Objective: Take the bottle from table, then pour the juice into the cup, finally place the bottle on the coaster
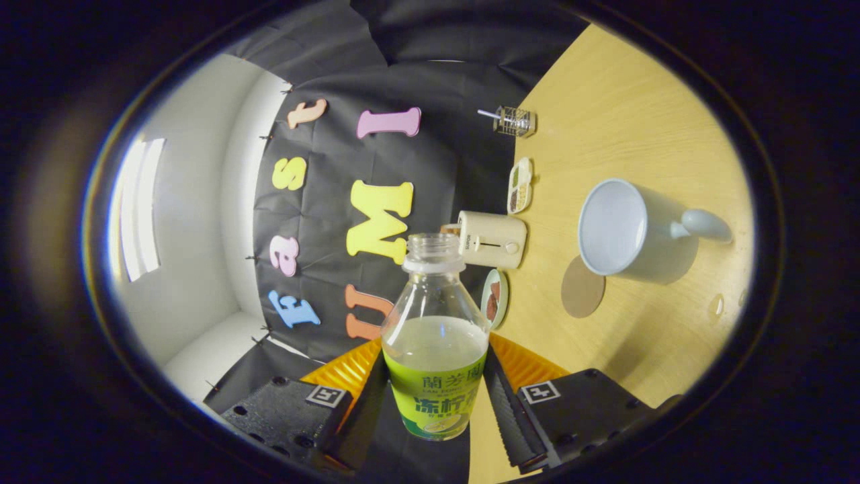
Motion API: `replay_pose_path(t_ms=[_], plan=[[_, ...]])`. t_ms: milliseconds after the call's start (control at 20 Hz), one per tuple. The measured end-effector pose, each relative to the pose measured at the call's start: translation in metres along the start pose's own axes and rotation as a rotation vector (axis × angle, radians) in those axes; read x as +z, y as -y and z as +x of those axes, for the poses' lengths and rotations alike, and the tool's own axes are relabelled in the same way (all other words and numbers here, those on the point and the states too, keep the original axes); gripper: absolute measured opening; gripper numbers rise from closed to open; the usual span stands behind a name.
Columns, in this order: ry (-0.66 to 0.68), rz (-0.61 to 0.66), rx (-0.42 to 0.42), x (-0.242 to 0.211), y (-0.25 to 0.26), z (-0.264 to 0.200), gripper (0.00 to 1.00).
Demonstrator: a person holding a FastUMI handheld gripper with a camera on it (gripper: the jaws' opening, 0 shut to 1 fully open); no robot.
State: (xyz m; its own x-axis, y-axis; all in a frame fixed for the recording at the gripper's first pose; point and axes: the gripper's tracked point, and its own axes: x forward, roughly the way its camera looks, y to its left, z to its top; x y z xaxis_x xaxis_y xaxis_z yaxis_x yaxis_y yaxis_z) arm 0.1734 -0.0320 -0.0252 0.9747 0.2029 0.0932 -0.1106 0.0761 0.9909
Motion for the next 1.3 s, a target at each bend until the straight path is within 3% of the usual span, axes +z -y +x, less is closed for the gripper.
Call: replay_pose_path(t_ms=[300, 500, 750, 1300], plan=[[0.001, 0.151, 0.074, 0.017, -0.011, -0.003, 0.79], [-0.036, 0.227, 0.049, 0.014, -0.004, 0.003, 0.79], [-0.045, 0.362, 0.075, 0.014, -0.004, 0.003, 0.79], [-0.062, 0.471, 0.093, 0.018, -0.004, 0.003, 0.79]])
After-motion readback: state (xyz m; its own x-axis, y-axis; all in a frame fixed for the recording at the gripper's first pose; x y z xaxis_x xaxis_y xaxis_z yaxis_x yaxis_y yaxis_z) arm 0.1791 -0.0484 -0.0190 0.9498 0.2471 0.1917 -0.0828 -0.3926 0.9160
